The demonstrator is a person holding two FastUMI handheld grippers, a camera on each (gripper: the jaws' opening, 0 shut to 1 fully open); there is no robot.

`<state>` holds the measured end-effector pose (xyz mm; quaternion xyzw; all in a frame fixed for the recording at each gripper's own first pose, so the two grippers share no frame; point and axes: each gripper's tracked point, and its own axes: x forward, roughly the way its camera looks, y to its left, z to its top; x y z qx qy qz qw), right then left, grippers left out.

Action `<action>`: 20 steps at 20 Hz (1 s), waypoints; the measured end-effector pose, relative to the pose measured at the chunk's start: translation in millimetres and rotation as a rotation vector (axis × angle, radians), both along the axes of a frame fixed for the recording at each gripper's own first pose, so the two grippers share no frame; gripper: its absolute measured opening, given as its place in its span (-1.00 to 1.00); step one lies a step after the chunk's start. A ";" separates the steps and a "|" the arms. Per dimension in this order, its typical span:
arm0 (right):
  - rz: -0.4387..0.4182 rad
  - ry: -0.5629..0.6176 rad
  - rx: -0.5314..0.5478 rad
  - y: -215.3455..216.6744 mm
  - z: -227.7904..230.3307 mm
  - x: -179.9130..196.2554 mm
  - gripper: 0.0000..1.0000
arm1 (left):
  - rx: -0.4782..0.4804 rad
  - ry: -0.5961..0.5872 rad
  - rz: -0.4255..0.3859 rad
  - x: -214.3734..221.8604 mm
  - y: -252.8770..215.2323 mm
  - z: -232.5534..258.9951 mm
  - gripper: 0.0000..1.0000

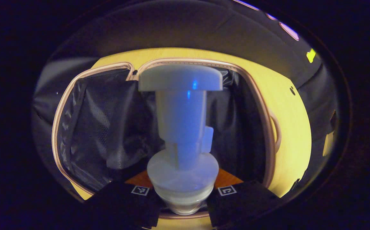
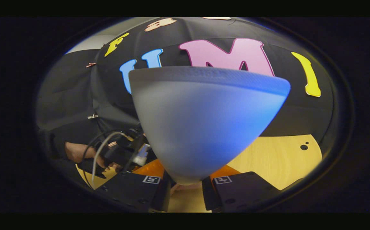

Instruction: First open the suitcase, pack the skin care products into it, and then close the suitcase.

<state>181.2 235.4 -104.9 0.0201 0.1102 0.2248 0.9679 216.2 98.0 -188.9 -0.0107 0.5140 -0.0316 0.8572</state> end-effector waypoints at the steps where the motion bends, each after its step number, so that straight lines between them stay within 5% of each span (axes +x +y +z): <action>1: -0.003 0.018 0.010 4.5 -3.6 2.5 -0.10 | 0.009 0.020 -0.002 1.8 -1.6 -3.6 0.25; 7: -0.027 0.096 -0.027 14.8 -32.4 9.0 -0.10 | 0.028 0.032 0.030 4.8 -0.7 -5.1 0.30; 11: -0.043 0.152 -0.058 13.2 -55.9 1.9 -0.10 | -0.013 -0.122 0.059 8.6 5.8 26.8 0.48; 12: -0.049 0.161 -0.060 14.3 -57.9 -0.3 -0.10 | -0.010 -0.162 0.066 7.2 10.0 37.7 0.81; 13: -0.050 0.174 -0.056 18.8 -59.6 -4.6 -0.10 | -0.003 -0.221 0.075 5.0 16.0 53.5 0.87; 20: -0.084 0.290 -0.143 63.9 -100.3 -5.3 -0.10 | 0.061 -0.545 0.143 -83.7 61.8 166.1 0.93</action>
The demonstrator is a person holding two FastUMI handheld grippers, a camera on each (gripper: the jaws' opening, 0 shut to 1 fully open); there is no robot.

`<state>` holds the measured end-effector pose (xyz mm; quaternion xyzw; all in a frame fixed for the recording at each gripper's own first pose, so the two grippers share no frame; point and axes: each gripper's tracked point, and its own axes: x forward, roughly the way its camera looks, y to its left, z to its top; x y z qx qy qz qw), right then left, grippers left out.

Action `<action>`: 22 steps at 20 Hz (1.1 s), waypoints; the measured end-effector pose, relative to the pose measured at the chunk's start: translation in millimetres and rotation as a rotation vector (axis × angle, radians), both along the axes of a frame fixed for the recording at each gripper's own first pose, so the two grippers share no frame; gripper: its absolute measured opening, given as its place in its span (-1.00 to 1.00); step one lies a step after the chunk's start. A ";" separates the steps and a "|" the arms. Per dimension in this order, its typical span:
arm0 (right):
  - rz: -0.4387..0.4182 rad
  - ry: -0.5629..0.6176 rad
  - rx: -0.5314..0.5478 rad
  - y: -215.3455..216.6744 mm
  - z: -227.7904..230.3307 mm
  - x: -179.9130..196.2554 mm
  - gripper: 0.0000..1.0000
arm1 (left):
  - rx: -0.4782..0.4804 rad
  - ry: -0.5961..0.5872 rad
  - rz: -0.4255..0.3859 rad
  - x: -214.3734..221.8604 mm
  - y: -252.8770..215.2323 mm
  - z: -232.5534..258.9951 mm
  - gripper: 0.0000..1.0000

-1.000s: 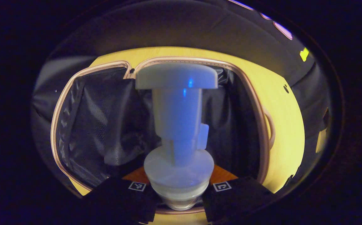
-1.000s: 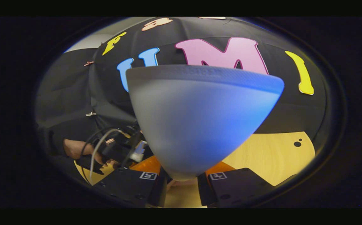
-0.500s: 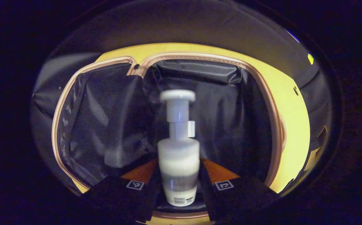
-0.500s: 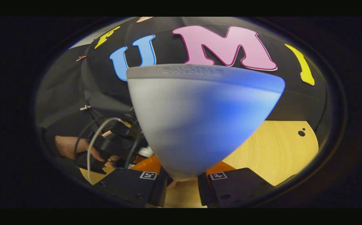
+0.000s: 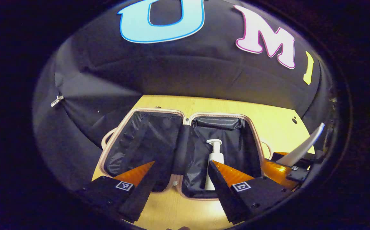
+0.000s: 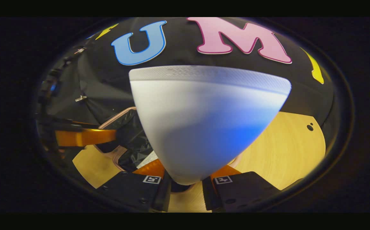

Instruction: First open the suitcase, pack the skin care products into it, and then close the suitcase.

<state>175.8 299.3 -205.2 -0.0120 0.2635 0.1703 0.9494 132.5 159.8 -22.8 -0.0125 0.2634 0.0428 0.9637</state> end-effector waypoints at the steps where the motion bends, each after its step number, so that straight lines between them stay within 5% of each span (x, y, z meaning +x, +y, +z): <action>1: -0.017 0.024 0.006 5.4 -5.0 3.2 -0.10 | 0.001 -0.028 -0.008 -16.2 -0.1 11.1 0.93; 6: -0.112 0.187 -0.039 26.3 -45.1 29.7 -0.10 | -0.078 -0.126 -0.055 -89.2 2.7 47.1 0.92; 12: -0.180 0.380 -0.149 35.4 -109.0 24.9 -0.10 | -0.011 -0.155 -0.047 -123.4 27.4 46.7 0.93; 18: -0.218 0.399 -0.110 35.5 -101.6 32.6 0.02 | -0.047 -0.124 0.007 -130.2 60.4 26.6 0.93; 19: -0.216 0.376 -0.114 33.8 -95.4 34.8 -0.09 | -0.049 -0.118 0.020 -129.6 67.0 22.6 0.93; 22: -0.227 0.334 -0.083 32.3 -80.9 38.1 0.45 | -0.059 -0.093 0.071 -125.3 90.9 11.6 0.92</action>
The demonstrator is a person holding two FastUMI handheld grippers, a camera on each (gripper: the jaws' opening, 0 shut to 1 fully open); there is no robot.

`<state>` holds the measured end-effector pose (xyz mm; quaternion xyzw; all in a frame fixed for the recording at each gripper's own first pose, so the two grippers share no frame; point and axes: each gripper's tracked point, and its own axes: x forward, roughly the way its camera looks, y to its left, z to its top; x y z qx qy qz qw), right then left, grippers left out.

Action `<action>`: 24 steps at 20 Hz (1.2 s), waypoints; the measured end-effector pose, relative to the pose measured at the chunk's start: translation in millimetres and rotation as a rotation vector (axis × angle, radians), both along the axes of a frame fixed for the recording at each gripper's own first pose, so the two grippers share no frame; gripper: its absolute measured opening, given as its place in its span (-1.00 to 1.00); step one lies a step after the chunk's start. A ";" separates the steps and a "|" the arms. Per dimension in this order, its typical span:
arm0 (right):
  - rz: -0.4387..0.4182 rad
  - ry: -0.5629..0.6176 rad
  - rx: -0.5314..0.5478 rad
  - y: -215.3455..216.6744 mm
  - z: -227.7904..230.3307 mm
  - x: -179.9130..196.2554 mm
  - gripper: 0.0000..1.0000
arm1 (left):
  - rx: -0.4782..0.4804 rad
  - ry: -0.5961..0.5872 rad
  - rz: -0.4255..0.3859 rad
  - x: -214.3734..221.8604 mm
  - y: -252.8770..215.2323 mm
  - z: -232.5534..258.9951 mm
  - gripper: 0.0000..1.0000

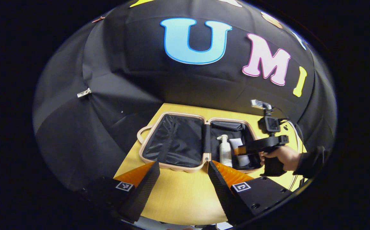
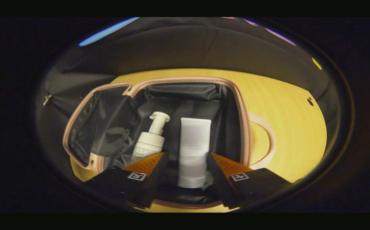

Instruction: First open the suitcase, pack the skin care products into it, and then close the suitcase.

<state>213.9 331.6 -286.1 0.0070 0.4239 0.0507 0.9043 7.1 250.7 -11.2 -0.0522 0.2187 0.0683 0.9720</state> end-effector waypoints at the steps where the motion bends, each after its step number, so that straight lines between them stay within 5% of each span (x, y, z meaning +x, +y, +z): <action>1: -0.001 -0.012 0.013 3.1 13.9 -4.6 0.71 | -0.004 -0.007 0.016 3.4 8.6 -0.1 0.93; 4: 0.006 -0.101 0.020 0.2 44.3 -9.0 0.77 | -0.007 -0.033 0.048 15.2 40.5 -3.0 0.93; 5: 0.015 -0.137 0.028 0.9 56.3 -11.9 0.98 | -0.001 -0.051 0.060 23.1 55.0 -2.9 0.93; 11: 0.098 -0.326 0.088 -3.4 120.6 -67.2 0.96 | 0.037 -0.055 0.102 87.7 155.6 -34.4 0.94; 12: 0.103 -0.340 0.095 -6.3 124.2 -78.7 0.77 | 0.021 -0.033 0.112 100.2 167.9 -45.3 0.94; 17: 0.102 -0.391 0.105 -31.2 139.7 -131.5 1.00 | 0.007 -0.005 0.158 164.1 215.6 -73.1 0.94; 24: 0.096 -0.380 0.069 -81.3 138.9 -191.0 0.95 | -0.056 0.141 0.185 233.9 245.5 -110.0 0.91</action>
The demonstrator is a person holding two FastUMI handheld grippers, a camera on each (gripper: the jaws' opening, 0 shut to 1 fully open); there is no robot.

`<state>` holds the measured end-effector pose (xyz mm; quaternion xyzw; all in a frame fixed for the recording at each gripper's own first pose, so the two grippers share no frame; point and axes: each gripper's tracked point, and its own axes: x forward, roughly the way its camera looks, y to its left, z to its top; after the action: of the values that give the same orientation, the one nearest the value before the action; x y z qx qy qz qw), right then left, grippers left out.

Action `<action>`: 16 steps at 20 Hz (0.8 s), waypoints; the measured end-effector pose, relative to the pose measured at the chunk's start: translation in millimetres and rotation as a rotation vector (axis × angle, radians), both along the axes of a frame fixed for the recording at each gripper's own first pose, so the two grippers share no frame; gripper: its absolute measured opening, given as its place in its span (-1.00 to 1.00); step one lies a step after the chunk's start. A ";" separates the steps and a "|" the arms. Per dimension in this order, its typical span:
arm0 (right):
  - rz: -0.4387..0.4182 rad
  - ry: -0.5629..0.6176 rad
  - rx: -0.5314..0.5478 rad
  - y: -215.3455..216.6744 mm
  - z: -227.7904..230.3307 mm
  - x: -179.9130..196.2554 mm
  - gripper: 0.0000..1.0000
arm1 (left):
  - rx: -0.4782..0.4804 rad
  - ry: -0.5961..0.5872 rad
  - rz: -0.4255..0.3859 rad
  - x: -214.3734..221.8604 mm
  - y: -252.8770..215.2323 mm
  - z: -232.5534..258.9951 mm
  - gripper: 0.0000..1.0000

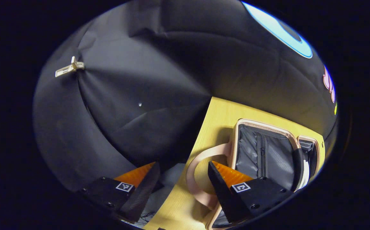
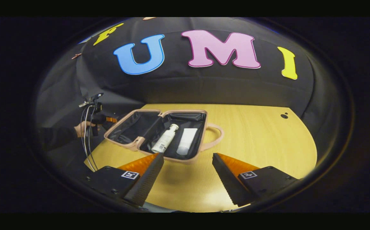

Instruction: First open the suitcase, pack the skin care products into it, and then close the suitcase.

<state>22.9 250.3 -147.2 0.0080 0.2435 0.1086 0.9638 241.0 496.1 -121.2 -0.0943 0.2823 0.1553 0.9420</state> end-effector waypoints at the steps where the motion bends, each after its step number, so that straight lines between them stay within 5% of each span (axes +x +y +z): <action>1: -0.010 0.010 -0.001 -6.0 -3.2 -3.2 0.96 | 0.009 0.043 -0.005 1.5 2.8 -8.7 0.92; 3: -0.038 0.039 -0.002 -21.2 -13.5 -8.7 0.95 | 0.017 0.103 -0.031 5.5 1.6 -24.6 0.89; 5: -0.063 0.063 -0.001 -33.2 -22.9 -7.9 0.95 | 0.003 0.075 -0.054 16.4 -4.9 -24.5 0.52; 7: -0.078 0.079 0.008 -42.1 -28.0 -5.6 0.95 | -0.034 0.087 -0.087 19.0 -13.7 -27.4 0.37; 8: -0.088 0.080 0.011 -47.0 -27.8 -4.1 0.96 | -0.039 0.104 -0.085 17.6 -15.0 -31.1 0.07; 12: -0.090 0.090 0.045 -53.0 -27.7 0.8 0.95 | -0.015 0.101 -0.060 17.5 -14.6 -26.1 -0.55; 16: -0.097 0.074 0.031 -64.0 -27.0 7.8 0.95 | 0.086 0.072 -0.068 12.0 -24.4 2.4 -0.68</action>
<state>30.7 186.3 -174.2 0.0388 0.2765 0.0654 0.9580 253.0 471.7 -118.8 -0.0385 0.3120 0.1386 0.9391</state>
